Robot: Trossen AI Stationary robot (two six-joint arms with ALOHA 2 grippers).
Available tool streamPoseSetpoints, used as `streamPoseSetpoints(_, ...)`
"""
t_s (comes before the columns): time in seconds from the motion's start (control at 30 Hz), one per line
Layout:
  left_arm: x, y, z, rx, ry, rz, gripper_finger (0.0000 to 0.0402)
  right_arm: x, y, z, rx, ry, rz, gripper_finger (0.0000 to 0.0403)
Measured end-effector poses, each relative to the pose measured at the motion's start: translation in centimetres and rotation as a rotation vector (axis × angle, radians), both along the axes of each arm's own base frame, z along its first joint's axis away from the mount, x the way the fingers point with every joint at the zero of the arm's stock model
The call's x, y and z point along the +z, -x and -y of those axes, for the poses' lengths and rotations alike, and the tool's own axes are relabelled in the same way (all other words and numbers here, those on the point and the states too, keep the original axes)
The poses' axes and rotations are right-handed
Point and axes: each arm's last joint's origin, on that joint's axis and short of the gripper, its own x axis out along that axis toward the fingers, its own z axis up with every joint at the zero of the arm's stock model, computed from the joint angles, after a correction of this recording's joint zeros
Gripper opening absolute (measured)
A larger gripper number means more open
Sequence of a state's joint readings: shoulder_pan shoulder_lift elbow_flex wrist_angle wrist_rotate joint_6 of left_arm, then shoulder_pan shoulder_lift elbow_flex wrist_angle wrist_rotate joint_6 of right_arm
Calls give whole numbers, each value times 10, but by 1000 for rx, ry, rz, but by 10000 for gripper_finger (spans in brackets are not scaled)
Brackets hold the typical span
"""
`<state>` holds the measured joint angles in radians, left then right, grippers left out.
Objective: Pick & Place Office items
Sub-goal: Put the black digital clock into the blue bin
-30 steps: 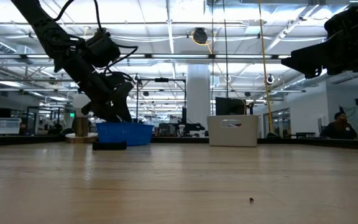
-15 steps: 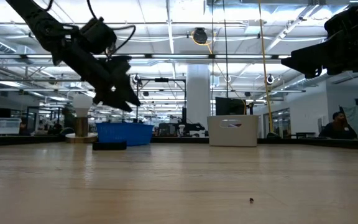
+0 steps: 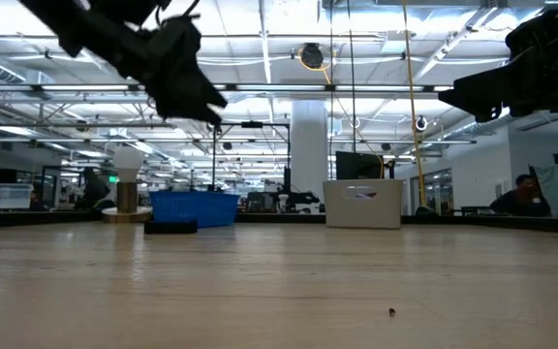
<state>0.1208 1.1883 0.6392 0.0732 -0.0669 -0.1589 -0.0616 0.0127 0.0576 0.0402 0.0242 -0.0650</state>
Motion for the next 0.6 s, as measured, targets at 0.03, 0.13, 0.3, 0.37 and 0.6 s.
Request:
streamPoseSetpoints(0.03, 5, -3, 4, -6, -6, -11, 273, 0, 0, 0, 0, 0, 0, 222)
streamPoseSetpoints(0.13, 16, -8, 14, 19, -36, -115, 273, 0, 0, 0, 0, 0, 0, 222)
streamPoseSetpoints(0.3, 18, -10, 24, 117, -35, -347, 273, 0, 0, 0, -1, 0, 0, 222)
streamPoseSetpoints(0.37, 10, -11, 28, 120, -1, -414, 273, 0, 0, 0, 0, 0, 0, 222)
streamPoseSetpoints(0.6, -27, -24, 37, 102, 19, -570, 273, 0, 0, 0, 0, 0, 0, 222)
